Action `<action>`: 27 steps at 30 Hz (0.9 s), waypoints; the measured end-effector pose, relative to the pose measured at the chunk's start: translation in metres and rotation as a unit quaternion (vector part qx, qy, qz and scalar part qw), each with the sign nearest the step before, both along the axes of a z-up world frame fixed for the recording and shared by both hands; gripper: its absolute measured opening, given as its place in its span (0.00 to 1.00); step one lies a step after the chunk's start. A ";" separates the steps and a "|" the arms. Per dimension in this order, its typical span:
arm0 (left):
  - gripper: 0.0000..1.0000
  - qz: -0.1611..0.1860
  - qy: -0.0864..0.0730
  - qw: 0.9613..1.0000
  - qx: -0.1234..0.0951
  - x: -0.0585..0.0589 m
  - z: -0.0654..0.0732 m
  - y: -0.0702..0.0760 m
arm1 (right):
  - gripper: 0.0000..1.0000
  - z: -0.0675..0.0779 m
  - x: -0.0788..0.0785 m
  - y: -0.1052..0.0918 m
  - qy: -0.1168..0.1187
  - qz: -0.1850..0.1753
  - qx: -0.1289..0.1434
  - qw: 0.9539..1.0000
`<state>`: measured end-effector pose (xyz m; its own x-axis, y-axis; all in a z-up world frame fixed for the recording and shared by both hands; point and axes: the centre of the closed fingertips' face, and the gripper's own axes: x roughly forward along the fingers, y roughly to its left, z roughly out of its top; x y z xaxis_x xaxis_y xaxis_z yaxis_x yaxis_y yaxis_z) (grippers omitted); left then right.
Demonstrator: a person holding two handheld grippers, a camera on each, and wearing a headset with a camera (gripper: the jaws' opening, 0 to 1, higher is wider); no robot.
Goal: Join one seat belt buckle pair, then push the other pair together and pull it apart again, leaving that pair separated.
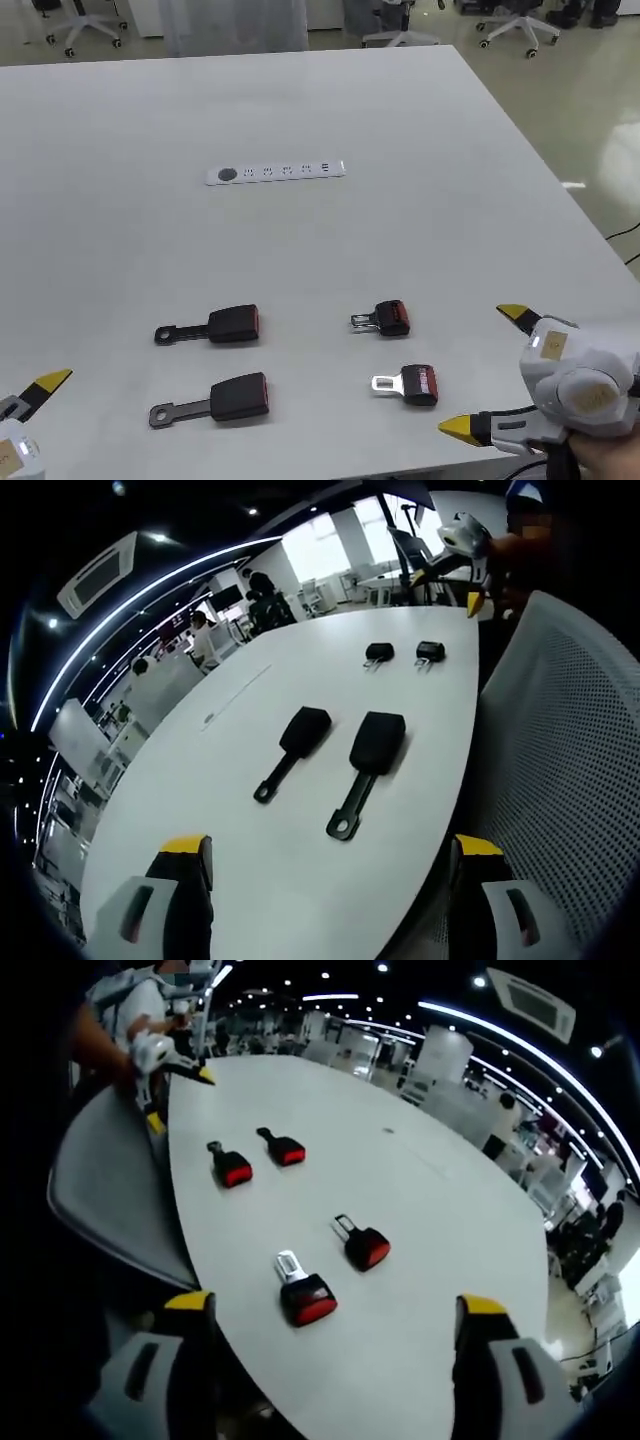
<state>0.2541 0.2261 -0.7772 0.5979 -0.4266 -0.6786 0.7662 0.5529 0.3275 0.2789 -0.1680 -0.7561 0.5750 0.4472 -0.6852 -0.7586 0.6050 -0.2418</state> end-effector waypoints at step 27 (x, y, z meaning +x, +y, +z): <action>0.57 -0.129 0.118 0.983 0.051 0.050 -0.047 -0.105 | 0.51 -0.052 0.009 0.030 0.064 0.163 -0.018 0.984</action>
